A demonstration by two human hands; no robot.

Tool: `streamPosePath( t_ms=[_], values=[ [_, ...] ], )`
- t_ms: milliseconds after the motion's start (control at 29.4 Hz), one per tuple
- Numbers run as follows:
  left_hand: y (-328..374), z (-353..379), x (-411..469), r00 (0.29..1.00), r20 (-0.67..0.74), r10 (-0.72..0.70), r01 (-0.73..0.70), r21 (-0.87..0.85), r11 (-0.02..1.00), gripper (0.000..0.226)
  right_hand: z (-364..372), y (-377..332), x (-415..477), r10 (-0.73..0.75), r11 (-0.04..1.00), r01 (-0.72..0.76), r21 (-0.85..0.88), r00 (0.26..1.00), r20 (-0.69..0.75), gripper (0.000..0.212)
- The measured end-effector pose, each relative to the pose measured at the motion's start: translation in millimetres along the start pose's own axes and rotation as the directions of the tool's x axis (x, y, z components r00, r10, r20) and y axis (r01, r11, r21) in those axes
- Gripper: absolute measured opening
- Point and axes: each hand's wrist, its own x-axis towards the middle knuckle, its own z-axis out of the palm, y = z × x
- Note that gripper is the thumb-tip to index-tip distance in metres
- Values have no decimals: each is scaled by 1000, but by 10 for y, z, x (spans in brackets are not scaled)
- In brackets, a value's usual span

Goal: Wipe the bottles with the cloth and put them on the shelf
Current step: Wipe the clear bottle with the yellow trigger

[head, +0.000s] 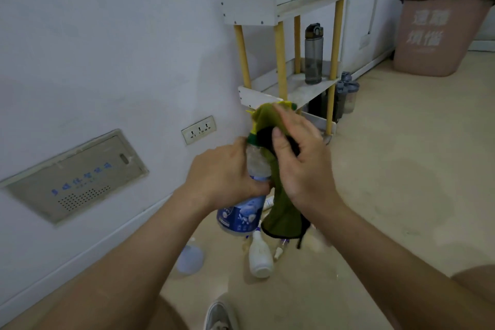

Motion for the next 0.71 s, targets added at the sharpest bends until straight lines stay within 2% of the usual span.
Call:
streamPosePath(
  t_ms=[34, 68, 136, 204, 306, 374, 408, 442, 477, 545, 579, 647, 715],
  values=[
    [37, -15, -3, 1000, -8, 4, -4, -56, 998, 62, 38, 23, -28, -40, 997, 44, -56, 997, 65, 43],
    [59, -42, -10, 1000, -22, -8, 4, -146, 989, 59, 62, 55, -55, -22, 999, 27, -40, 991, 130, 43],
    [30, -110, -13, 994, -81, -67, 38, -312, 949, 63, 11, 96, -67, 83, 984, -117, 138, 970, 229, 40],
    [-55, -188, 7, 980, -166, -107, 40, -364, 930, 74, -56, 145, -88, 197, 938, -265, 222, 937, 287, 34],
    [-148, -335, 69, 974, -194, -115, 54, -293, 955, 71, -87, 104, -109, 409, 847, -452, 280, 890, 199, 32],
    [-124, -359, 31, 978, -191, -79, 55, -128, 990, 70, -191, -48, -9, 463, 792, -453, 408, 883, 82, 30],
    [-101, -323, -11, 981, -184, -62, 54, -47, 997, 71, -274, -137, 61, 415, 808, -389, 442, 909, 42, 29],
    [-69, -279, -60, 985, -166, -52, 52, -7, 999, 70, -377, -239, 133, 306, 859, -287, 423, 952, 23, 28],
    [-31, -214, -99, 989, -142, -47, 45, -19, 999, 70, -451, -305, 194, 164, 929, -164, 332, 986, 29, 30],
    [77, -88, -149, 995, -95, -34, 23, -119, 993, 72, -455, -343, 239, -56, 998, 54, 16, 988, 147, 40],
    [141, -29, -157, 995, -98, -9, -7, -164, 987, 73, -404, -296, 231, -88, 983, 119, -138, 974, 208, 43],
    [281, 52, -167, 988, -146, 47, -77, -206, 976, 73, -314, -166, 192, -77, 925, 145, -352, 977, 198, 43],
    [375, 73, -191, 983, -179, 47, -88, -228, 970, 69, -314, -79, 208, -38, 930, 71, -360, 994, 98, 43]
  ],
)
